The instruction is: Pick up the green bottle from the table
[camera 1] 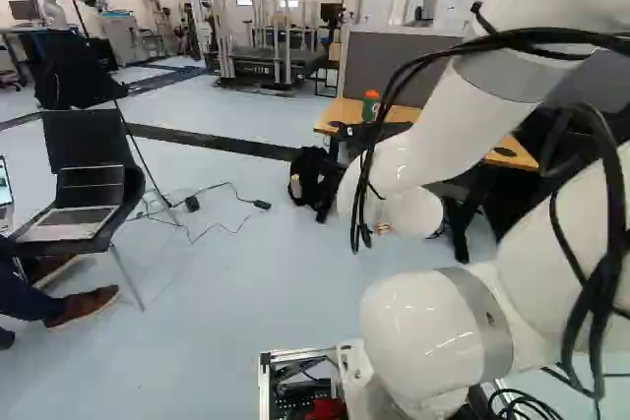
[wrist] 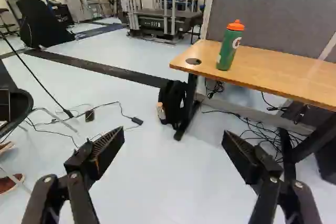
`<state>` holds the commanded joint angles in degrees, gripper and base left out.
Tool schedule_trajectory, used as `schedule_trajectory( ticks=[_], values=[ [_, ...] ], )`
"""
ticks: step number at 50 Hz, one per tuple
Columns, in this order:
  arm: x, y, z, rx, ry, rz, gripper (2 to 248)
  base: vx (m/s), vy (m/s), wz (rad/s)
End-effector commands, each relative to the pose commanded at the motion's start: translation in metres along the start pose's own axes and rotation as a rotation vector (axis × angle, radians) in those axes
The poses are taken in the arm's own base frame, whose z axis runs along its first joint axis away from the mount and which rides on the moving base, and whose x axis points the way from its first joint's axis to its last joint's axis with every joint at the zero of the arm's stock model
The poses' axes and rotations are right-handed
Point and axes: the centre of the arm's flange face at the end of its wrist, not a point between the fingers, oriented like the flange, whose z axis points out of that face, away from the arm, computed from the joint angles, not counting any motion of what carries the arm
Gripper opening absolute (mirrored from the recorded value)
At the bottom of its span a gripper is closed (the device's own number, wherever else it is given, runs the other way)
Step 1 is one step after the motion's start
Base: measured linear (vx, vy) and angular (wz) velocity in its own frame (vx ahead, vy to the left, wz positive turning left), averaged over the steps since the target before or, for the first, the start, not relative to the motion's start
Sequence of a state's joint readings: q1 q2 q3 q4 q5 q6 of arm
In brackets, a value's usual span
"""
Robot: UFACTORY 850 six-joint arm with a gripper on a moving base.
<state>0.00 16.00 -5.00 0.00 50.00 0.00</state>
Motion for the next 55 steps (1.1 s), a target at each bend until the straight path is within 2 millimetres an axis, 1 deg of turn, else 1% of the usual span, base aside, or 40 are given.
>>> schedule_trajectory(
  ticks=[55],
  values=[
    [0.0000,0.0000,0.0000,0.000,0.000,0.000,247,0.000,0.000,0.000]
  ],
)
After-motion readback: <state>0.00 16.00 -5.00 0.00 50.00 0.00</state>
